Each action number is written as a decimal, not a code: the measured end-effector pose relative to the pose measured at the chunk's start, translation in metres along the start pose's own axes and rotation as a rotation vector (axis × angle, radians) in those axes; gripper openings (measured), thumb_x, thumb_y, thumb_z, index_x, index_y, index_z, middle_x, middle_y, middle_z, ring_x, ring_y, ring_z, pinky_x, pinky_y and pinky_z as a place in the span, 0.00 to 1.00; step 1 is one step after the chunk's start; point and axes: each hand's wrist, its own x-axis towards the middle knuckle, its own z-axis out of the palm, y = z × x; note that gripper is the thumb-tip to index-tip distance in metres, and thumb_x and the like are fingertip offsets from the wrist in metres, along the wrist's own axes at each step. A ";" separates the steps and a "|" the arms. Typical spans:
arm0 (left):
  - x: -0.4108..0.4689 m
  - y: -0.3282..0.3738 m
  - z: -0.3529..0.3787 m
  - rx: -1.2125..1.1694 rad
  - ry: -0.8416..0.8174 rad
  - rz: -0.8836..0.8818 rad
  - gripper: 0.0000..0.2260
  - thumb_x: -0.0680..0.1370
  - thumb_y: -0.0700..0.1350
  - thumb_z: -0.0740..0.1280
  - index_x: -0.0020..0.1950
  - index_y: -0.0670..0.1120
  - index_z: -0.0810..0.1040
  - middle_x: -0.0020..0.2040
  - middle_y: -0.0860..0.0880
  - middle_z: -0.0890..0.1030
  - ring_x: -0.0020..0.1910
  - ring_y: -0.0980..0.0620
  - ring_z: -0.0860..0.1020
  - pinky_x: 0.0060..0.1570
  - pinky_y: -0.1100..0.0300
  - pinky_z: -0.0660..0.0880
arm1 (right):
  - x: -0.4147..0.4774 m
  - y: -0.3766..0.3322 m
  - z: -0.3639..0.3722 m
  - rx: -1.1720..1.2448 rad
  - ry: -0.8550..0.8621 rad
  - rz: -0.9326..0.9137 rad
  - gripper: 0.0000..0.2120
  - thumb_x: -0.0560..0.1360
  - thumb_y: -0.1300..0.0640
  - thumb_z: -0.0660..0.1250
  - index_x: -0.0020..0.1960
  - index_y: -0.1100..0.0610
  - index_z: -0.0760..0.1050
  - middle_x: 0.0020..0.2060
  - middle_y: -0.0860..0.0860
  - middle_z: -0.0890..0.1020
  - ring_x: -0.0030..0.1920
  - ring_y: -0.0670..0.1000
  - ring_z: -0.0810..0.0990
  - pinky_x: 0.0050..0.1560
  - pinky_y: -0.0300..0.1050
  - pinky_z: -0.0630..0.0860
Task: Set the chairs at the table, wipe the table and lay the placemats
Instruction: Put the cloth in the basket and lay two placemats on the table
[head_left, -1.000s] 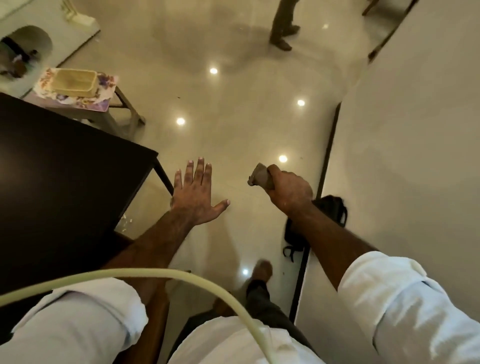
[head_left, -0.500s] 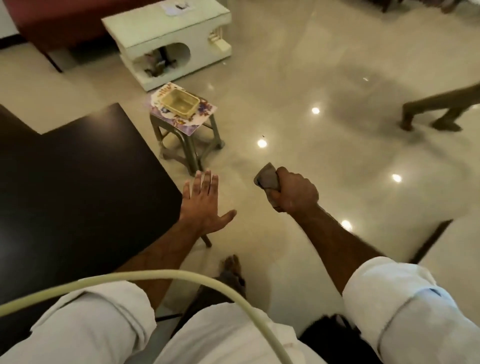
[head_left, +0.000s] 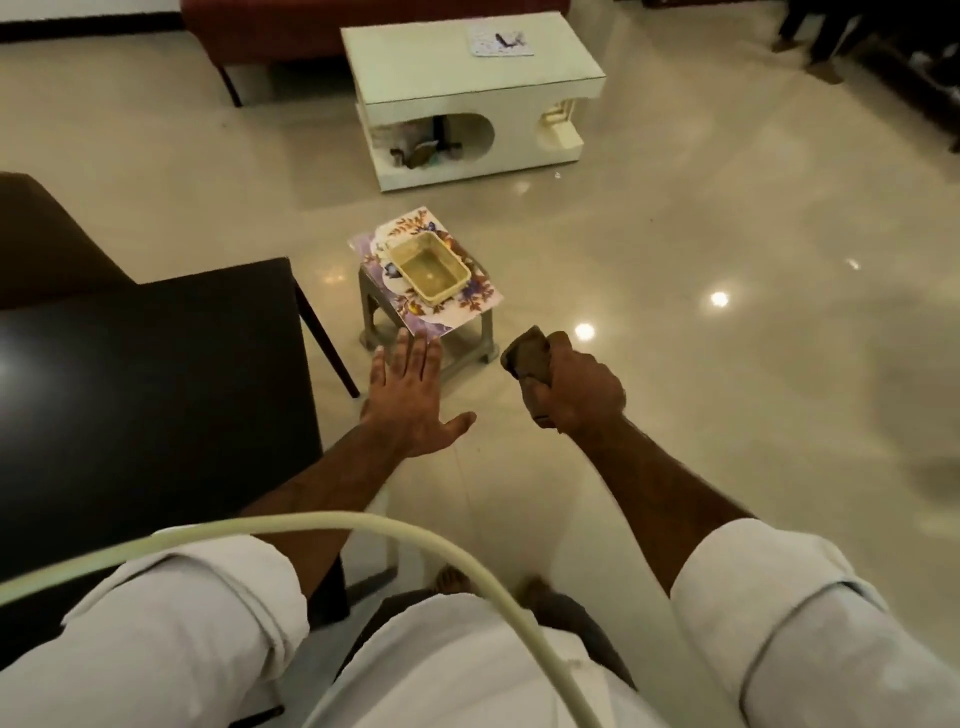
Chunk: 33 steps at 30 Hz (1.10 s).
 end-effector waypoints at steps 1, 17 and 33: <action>0.015 -0.003 -0.003 0.005 0.009 -0.015 0.58 0.76 0.81 0.53 0.87 0.43 0.31 0.87 0.42 0.30 0.86 0.38 0.31 0.85 0.34 0.39 | 0.020 0.001 -0.004 -0.006 -0.010 -0.016 0.25 0.82 0.42 0.69 0.71 0.55 0.68 0.52 0.54 0.84 0.48 0.61 0.85 0.43 0.51 0.77; 0.263 -0.044 -0.040 -0.480 0.004 -0.478 0.56 0.78 0.74 0.66 0.89 0.48 0.36 0.90 0.44 0.39 0.89 0.39 0.42 0.81 0.27 0.53 | 0.383 -0.024 -0.016 0.074 -0.174 -0.265 0.25 0.81 0.42 0.71 0.69 0.57 0.70 0.56 0.58 0.84 0.53 0.64 0.84 0.50 0.56 0.81; 0.494 -0.137 0.044 -2.023 0.097 -0.906 0.12 0.84 0.41 0.73 0.67 0.39 0.82 0.62 0.38 0.87 0.63 0.36 0.85 0.57 0.46 0.86 | 0.621 -0.107 0.186 0.564 -0.733 0.036 0.37 0.62 0.57 0.71 0.72 0.56 0.78 0.65 0.58 0.83 0.63 0.60 0.85 0.60 0.55 0.87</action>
